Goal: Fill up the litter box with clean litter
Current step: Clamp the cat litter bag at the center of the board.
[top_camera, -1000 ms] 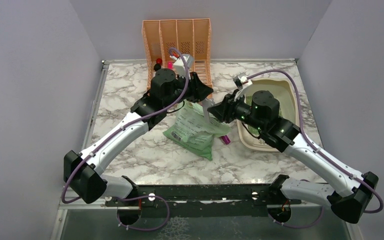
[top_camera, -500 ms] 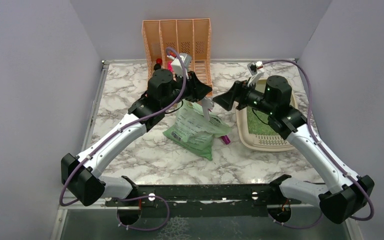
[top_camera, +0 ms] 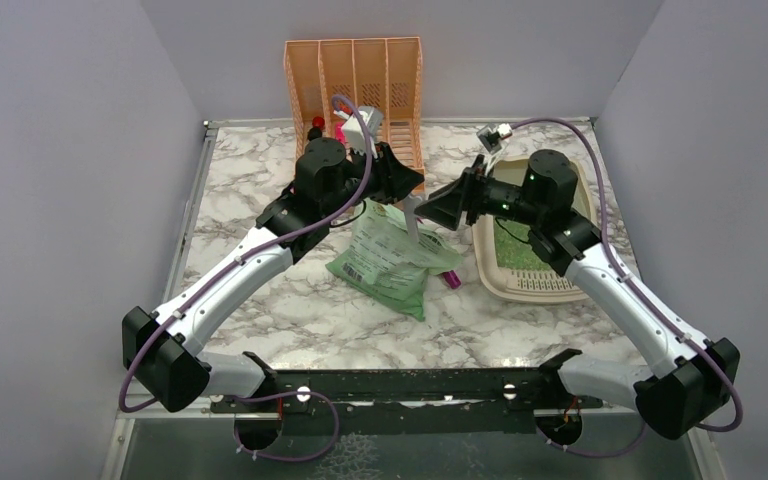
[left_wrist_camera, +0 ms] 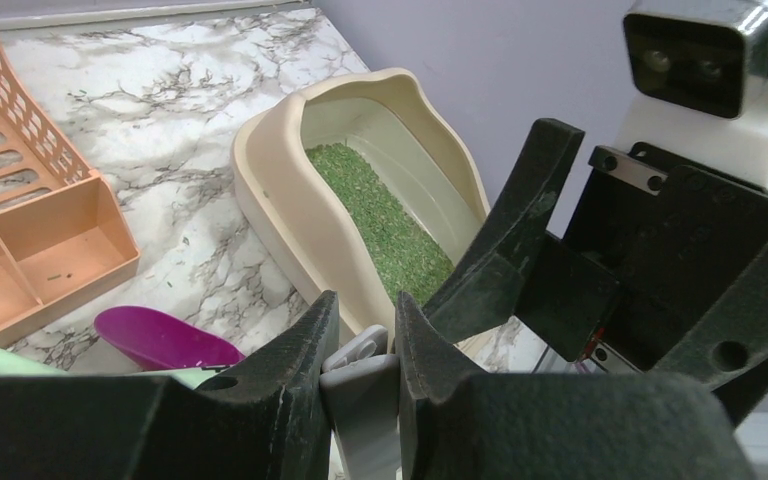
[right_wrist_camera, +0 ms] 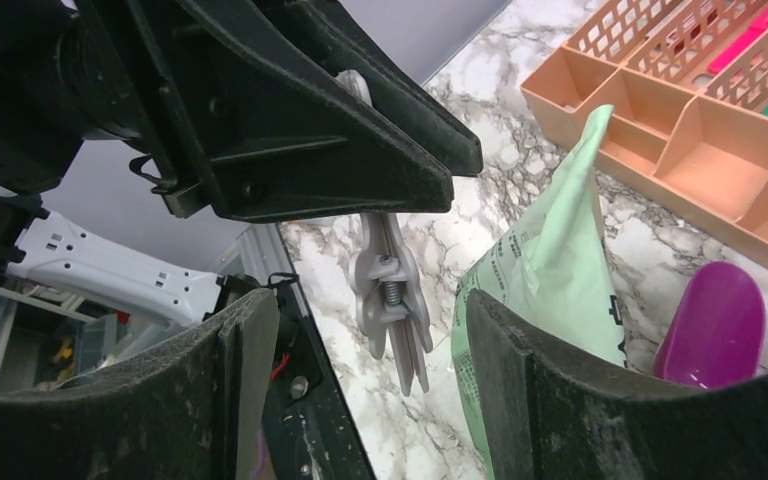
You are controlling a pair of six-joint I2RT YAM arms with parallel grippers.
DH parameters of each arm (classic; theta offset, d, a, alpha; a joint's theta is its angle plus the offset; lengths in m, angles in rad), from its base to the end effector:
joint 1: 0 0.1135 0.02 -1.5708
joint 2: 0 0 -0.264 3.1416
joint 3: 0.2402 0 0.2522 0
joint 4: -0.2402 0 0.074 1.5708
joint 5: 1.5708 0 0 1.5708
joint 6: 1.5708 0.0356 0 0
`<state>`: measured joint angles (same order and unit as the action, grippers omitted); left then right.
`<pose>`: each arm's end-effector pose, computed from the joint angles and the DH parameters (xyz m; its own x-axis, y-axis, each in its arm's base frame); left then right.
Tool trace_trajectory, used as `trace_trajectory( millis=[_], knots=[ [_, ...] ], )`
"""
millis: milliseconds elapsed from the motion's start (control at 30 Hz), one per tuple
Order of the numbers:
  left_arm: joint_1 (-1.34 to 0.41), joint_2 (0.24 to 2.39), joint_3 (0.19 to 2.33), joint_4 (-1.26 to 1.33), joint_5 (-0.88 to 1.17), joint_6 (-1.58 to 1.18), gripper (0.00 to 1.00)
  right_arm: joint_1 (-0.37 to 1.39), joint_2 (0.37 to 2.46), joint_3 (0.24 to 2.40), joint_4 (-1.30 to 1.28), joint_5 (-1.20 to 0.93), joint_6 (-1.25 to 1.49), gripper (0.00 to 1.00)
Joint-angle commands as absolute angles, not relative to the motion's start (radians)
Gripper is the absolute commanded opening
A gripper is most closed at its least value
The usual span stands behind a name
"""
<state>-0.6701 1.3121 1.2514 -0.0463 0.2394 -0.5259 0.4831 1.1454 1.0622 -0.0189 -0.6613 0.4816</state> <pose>0.2366 -0.1983 0.4021 -0.4680 -0.2513 -0.8472 0.6396 0.5652 -0.5210 0.2216 0.1409 0.3830 -0.5004 0.1503 -0.8526 -0.7626 0.3898 0.5163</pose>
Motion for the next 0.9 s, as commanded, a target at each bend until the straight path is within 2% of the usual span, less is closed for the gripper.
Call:
trace_trajectory(
  millis=[0, 167, 233, 267, 300, 333, 367, 400, 433, 467, 533, 667, 800, 867],
  knots=[
    [-0.675, 1.293, 1.275, -0.025, 0.241, -0.529, 0.0, 0.483, 1.174, 1.074, 0.006, -0.721, 0.479, 0.71],
    [-0.675, 1.291, 1.273, -0.019, 0.24, -0.535, 0.0, 0.483, 1.196, 1.093, -0.032, -0.732, 0.463, 0.66],
    [-0.674, 1.292, 1.27, -0.015, 0.244, -0.538, 0.01, 0.484, 1.199, 1.091, -0.028, -0.73, 0.465, 0.52],
    [-0.674, 1.292, 1.269, -0.014, 0.246, -0.538, 0.06, 0.484, 1.199, 1.089, -0.025, -0.722, 0.466, 0.42],
    [-0.675, 1.292, 1.266, -0.013, 0.248, -0.538, 0.16, 0.483, 1.196, 1.082, -0.014, -0.718, 0.471, 0.29],
    [-0.674, 1.291, 1.262, -0.011, 0.248, -0.535, 0.32, 0.484, 1.193, 1.078, -0.01, -0.708, 0.477, 0.15],
    [-0.674, 1.288, 1.262, -0.019, 0.24, -0.523, 0.54, 0.484, 1.186, 1.074, -0.012, -0.682, 0.476, 0.06],
    [-0.672, 1.283, 1.266, -0.041, 0.216, -0.502, 0.76, 0.484, 1.179, 1.074, -0.024, -0.657, 0.463, 0.02],
    [-0.662, 1.276, 1.267, -0.057, 0.199, -0.475, 0.9, 0.484, 1.171, 1.078, -0.053, -0.621, 0.443, 0.01],
    [-0.64, 1.264, 1.268, -0.077, 0.187, -0.447, 0.98, 0.483, 1.161, 1.081, -0.081, -0.582, 0.425, 0.01],
    [-0.553, 1.247, 1.273, -0.106, 0.21, -0.406, 0.99, 0.475, 1.147, 1.088, -0.147, -0.503, 0.39, 0.01],
    [-0.336, 1.307, 1.308, -0.071, 0.593, -0.315, 0.99, 0.405, 1.12, 1.095, -0.266, -0.389, 0.361, 0.01],
    [-0.322, 1.465, 1.444, -0.171, 0.921, -0.053, 0.99, 0.32, 1.074, 1.12, -0.356, -0.271, 0.35, 0.01],
    [-0.328, 1.547, 1.514, -0.202, 1.016, 0.043, 0.99, 0.309, 1.082, 1.161, -0.441, -0.184, 0.321, 0.01]
  ],
)
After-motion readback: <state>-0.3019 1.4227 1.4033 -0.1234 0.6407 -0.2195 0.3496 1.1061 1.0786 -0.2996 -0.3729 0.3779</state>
